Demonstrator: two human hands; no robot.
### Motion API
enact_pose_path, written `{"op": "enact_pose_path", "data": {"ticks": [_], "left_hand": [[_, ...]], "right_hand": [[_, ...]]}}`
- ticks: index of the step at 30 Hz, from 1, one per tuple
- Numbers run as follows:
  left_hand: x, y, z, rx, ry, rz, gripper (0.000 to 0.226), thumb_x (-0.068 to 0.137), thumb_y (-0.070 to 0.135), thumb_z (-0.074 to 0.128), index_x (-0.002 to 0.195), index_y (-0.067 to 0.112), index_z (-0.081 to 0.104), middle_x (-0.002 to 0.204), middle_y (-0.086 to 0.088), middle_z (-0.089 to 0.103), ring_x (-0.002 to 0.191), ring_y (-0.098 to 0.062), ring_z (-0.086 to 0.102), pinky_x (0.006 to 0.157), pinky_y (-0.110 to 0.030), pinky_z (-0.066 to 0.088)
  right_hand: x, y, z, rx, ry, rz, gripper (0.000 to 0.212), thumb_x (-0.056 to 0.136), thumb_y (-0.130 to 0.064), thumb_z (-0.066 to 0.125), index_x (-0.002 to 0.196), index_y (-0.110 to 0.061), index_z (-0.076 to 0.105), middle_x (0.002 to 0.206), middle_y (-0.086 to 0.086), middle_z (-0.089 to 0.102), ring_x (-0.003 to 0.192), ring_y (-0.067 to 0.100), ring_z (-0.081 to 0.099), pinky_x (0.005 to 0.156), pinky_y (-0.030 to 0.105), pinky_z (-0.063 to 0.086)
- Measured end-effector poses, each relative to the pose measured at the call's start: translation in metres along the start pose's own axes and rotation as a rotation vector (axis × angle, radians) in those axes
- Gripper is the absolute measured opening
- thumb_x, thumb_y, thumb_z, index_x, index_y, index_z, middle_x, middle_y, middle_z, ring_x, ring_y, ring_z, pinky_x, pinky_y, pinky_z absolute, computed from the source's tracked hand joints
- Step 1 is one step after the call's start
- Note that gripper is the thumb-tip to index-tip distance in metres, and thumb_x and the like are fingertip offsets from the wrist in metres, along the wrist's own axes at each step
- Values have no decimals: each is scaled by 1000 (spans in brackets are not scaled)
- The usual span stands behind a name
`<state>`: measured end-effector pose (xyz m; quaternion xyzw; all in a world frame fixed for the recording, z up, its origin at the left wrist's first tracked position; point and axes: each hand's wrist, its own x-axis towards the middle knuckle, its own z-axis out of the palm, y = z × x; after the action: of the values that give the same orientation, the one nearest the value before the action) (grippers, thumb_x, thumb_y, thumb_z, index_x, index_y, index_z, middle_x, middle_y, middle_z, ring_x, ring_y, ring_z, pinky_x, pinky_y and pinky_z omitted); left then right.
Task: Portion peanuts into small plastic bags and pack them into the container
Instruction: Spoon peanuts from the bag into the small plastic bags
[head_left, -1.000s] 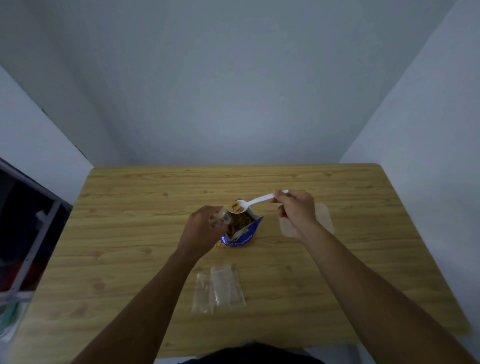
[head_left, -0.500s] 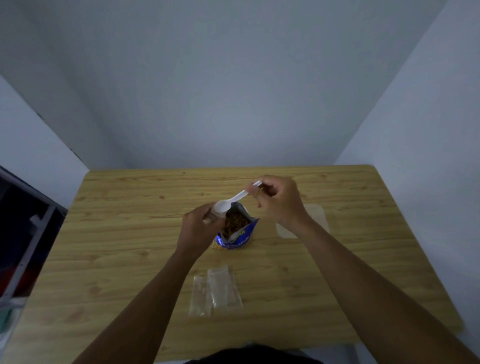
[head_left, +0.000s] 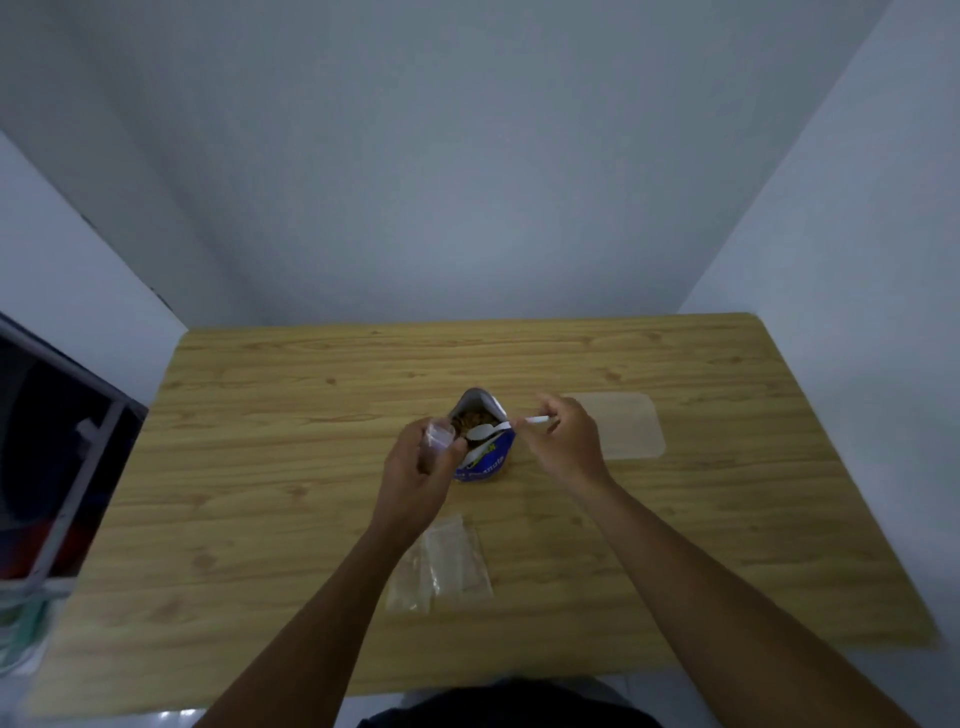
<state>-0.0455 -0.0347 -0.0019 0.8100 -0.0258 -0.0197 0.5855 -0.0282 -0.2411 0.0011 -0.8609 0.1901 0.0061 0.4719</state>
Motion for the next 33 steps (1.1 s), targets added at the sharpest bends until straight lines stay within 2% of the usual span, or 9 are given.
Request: {"op": "enact_pose_path", "data": {"ticks": [3,7,12,15,20,22,25,29,33], "left_hand": [[-15,7,11,-119,-108,-7,26,102,37,46,94,15,57,71,8,53,61,-5,46,57,-18,40],[-25,7,31,-227,-99,-145,47,108,29,27,70,14,50,58,-5,43,51,-16,38,50,-30,32],[-38,-6,54,-212,-146,-221,31,106,23,41,93,-2,54,68,-16,60,54,-27,58,53,-35,51],[-41,-14,65,-176,-152,-268,24,103,24,49,95,4,58,74,-19,69,60,-35,69,58,-46,60],[-41,-25,80,22,-121,-287,17,96,18,61,83,25,68,72,0,72,67,-18,71,61,-38,61],[-42,-32,88,0,-166,-372,15,92,8,64,93,21,71,75,1,73,70,-19,71,63,-42,62],[-45,-43,101,23,-208,-459,26,86,4,69,109,16,68,81,2,74,75,-21,72,70,-46,62],[-47,-55,118,9,-268,-598,48,67,2,82,105,25,64,78,-4,75,77,-22,74,72,-48,62],[-49,-56,133,81,-302,-606,51,74,-7,71,119,13,59,84,-8,70,72,-16,66,59,-25,58]], "right_hand": [[-15,11,-3,165,108,26,83,82,-26,78,152,-23,33,117,0,48,91,13,51,78,25,46],[-42,31,-7,336,159,41,41,85,-9,66,121,-26,56,101,3,54,64,8,44,57,20,43],[-67,59,-7,441,-232,-13,16,80,-19,80,94,-21,75,72,-8,64,66,9,57,61,24,46],[-71,66,-7,367,-209,38,12,80,-15,85,90,-14,79,79,-2,76,70,5,64,66,21,52],[-65,88,-9,270,-158,122,3,86,-13,79,83,-14,80,73,3,78,65,9,70,69,32,58],[-63,100,-9,216,-145,159,10,86,-13,78,79,-20,79,72,-1,77,65,6,70,71,32,58],[-63,118,-7,112,-133,196,5,85,-14,79,83,-19,81,72,-11,75,65,-4,68,71,29,59],[-56,134,-9,-52,-181,212,2,83,-16,80,82,-16,82,80,-4,79,71,2,69,71,18,53],[-52,147,-7,-194,-204,283,6,82,-17,75,81,-16,80,81,3,78,80,14,71,66,18,45]]}}
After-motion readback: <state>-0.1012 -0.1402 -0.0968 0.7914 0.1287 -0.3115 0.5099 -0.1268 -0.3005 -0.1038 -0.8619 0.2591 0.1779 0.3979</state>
